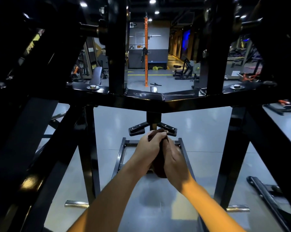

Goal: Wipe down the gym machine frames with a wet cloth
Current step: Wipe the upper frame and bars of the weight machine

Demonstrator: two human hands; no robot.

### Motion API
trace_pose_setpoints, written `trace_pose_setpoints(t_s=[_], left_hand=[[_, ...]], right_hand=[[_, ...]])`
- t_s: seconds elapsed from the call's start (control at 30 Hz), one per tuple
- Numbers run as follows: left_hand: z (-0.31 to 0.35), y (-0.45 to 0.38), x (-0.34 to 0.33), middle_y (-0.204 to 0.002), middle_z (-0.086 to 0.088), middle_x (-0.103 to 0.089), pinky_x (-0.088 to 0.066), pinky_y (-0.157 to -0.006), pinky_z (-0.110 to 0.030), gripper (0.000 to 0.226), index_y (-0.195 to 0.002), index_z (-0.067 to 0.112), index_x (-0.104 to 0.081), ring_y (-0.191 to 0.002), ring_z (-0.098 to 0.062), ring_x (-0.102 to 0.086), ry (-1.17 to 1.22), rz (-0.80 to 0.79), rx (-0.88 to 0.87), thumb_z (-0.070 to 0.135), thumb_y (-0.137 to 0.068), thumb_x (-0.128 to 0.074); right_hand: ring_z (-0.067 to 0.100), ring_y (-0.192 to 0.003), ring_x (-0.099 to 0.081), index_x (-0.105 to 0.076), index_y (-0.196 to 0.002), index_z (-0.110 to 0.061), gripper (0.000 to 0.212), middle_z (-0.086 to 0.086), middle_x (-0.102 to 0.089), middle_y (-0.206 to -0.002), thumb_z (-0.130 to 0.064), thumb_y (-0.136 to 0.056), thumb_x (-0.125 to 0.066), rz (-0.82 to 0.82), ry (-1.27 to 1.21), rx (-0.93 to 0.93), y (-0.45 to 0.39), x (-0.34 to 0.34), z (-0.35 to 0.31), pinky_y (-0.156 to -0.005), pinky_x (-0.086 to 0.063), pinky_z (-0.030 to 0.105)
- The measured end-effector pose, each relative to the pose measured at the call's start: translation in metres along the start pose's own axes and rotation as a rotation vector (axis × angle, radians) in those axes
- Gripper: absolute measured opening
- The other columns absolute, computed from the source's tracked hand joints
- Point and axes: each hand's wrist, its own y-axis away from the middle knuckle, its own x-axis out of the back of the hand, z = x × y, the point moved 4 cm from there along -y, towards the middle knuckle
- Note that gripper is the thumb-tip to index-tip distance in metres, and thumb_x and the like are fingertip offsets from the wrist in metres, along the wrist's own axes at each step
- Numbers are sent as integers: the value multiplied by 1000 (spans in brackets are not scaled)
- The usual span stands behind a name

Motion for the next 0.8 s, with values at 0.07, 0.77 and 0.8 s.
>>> trace_pose_setpoints(t_s=[0.07,0.77,0.8], left_hand=[[10,-6,2,-104,-5,-77,-57,-90,-31,28,-108,21,-77,-103,-19,-71,-91,-3,-33,41,-93,-64],[117,-73,114,-162,-22,-27,-11,-125,-54,135,-159,-1,-11,-151,-38,-25,-1092,722,-763,79,-70,-72],[117,-78,116,-164,-18,-27,-7,-126,-51,138,-160,3,-5,-152,-35,-25,-1086,654,-779,81,-68,-72]], right_hand=[[10,-104,-71,-63,-126,-32,42,-9,-74,-105,-50,-110,-28,31,5,8,-1,2,-7,-86,-57,35],[31,-108,-58,-45,-151,-30,50,5,-65,-121,-38,-104,-59,399,1191,289,-132,92,-143,-74,-50,42],[33,-112,-56,-40,-153,-30,55,6,-63,-124,-32,-102,-62,389,1344,268,-139,93,-147,-71,-48,43]])
